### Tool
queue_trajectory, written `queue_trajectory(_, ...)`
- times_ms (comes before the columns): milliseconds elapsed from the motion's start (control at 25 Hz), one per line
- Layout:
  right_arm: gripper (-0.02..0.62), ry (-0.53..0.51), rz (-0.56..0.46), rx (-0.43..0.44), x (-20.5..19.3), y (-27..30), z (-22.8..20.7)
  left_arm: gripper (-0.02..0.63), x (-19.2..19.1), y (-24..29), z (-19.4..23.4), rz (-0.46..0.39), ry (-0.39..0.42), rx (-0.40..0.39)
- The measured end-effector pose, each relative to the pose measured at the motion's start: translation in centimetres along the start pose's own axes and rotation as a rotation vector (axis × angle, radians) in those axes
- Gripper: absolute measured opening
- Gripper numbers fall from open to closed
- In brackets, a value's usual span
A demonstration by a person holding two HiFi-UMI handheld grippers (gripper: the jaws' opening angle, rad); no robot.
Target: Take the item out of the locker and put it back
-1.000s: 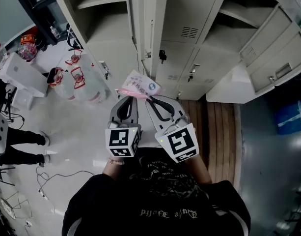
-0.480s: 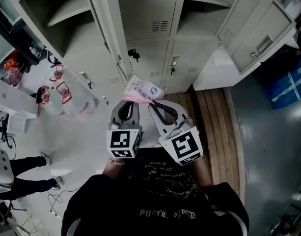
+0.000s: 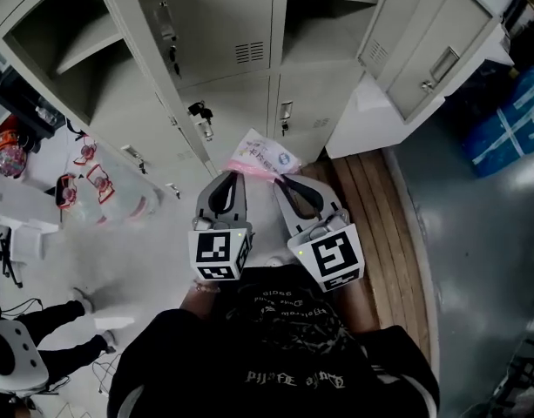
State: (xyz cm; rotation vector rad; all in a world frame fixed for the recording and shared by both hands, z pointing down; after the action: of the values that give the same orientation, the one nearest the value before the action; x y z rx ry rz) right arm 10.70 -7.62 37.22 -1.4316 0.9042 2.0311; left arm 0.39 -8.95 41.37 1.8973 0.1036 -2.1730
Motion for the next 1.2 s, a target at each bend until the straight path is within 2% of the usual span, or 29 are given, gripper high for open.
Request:
queue_trajectory(320,0.026,0.072,0.018,-0.152,-1.7,-1.9,-5.0,0.008,0.3,3.0,-3.5,-0.002,0.013,-0.07)
queue_trajectory(640,0.026,0.087,0.016,-0.276,-1.8,-2.6,-10.3,0.008,1.9,5.2,-5.6,-0.019,0.032,-0.081)
queue_trajectory(1200,0.026,0.067,0.002,-0.457,-0.4,1.4,-18.6,0.008,3.2,9.9,-4.8,-0.018,0.048,-0.117)
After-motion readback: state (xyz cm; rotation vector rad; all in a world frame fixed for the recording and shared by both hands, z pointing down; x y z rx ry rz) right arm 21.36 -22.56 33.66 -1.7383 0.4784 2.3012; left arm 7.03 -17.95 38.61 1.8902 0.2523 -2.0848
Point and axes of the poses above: the fingertips, and each gripper's own axes: y forward along the fingers, z to its left, x out of its top, the point moved 3 cm from there along -y, backward along the fingers, and after that the axes turned 5 degrees about -y, right-handed, at the moved point
